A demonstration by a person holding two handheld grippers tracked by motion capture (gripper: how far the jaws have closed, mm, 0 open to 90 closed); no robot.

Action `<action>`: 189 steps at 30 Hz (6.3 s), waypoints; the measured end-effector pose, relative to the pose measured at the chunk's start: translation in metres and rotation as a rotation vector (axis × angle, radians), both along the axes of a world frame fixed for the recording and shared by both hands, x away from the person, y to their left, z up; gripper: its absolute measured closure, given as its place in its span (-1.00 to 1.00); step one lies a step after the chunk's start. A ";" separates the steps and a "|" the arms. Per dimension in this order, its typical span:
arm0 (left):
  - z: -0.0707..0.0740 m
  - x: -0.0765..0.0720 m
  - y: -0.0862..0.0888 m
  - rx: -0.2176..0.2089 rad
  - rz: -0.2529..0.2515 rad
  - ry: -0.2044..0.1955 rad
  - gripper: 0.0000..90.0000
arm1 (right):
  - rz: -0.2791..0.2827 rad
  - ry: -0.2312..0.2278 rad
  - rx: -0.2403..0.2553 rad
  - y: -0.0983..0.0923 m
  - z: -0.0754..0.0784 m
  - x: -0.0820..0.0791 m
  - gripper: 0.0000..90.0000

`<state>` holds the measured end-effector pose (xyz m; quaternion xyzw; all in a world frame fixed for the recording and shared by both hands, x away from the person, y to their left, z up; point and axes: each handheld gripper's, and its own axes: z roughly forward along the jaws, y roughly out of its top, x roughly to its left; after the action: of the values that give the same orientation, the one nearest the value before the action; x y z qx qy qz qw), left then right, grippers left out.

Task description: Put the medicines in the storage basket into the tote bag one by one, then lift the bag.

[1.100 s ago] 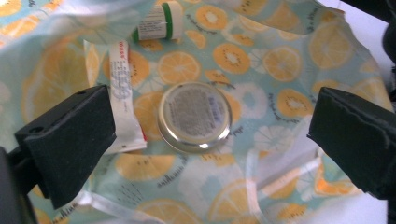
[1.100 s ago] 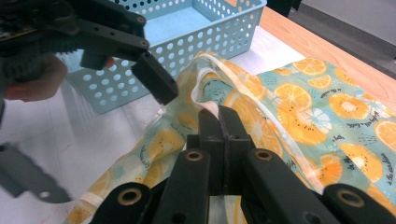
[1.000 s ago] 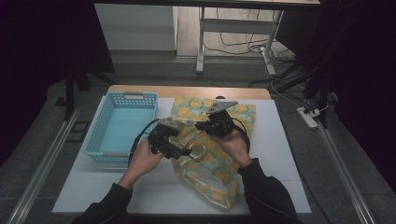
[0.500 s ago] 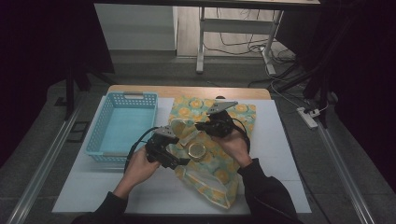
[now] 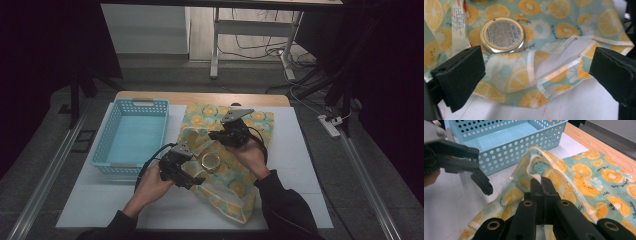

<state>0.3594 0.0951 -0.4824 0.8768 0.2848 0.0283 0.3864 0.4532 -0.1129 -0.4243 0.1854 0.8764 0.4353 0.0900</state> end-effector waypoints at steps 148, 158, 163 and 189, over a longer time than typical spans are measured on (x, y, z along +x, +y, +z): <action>0.240 0.081 0.047 -0.156 0.166 -0.167 0.99 | 0.004 -0.077 0.063 -0.008 0.171 0.029 1.00; 0.260 0.087 0.047 -0.179 0.193 -0.182 0.99 | -0.011 -0.113 0.062 -0.007 0.190 0.029 1.00; 0.262 0.089 0.045 -0.171 0.208 -0.199 0.99 | -0.017 -0.125 0.063 -0.006 0.195 0.028 1.00; 0.218 0.120 0.034 -0.121 0.226 -0.175 0.59 | -0.070 -0.088 0.022 -0.001 0.160 0.047 0.89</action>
<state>0.4796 0.1292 -0.2642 0.8085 0.3481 0.1305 0.4563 0.5001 -0.1144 -0.2639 0.1976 0.8598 0.4491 0.1415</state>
